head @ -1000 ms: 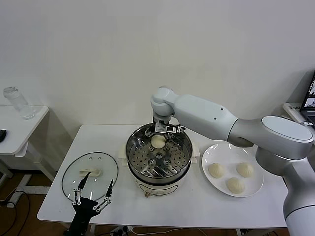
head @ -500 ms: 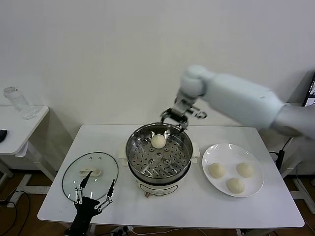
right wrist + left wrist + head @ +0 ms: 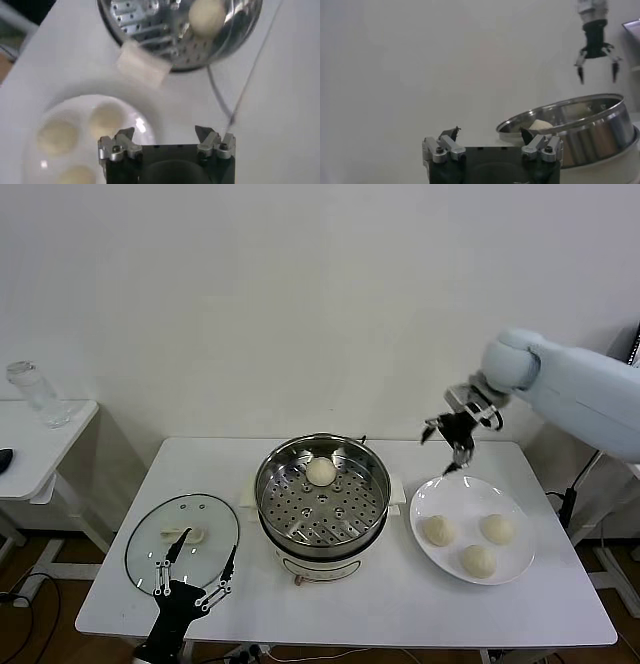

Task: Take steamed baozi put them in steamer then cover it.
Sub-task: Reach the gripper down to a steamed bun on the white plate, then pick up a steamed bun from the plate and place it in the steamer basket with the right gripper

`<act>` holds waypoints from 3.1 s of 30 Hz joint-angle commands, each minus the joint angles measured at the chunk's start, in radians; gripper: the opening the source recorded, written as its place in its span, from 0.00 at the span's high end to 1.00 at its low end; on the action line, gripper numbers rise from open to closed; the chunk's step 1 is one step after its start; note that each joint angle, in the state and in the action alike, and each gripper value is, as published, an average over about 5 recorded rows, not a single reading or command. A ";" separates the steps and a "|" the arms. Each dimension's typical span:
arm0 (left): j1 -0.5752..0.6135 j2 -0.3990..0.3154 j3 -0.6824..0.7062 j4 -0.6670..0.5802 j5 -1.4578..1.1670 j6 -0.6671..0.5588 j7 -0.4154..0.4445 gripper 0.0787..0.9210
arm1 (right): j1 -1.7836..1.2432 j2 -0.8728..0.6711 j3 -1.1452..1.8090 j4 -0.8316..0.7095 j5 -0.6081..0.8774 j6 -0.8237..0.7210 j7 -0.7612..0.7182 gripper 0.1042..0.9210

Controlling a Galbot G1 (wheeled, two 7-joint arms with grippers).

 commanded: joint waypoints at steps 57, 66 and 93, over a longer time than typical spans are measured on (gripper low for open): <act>-0.004 0.001 -0.006 0.005 0.006 -0.002 -0.004 0.12 | -0.057 -0.002 0.011 -0.024 -0.038 -0.072 0.045 0.34; -0.023 0.007 0.018 0.006 0.009 0.000 -0.009 0.12 | 0.350 0.151 -0.130 0.018 0.151 -0.101 -0.087 0.33; -0.084 -0.006 0.069 0.026 0.006 -0.009 -0.026 0.12 | 0.231 0.669 -0.298 0.070 0.443 -0.319 0.255 0.34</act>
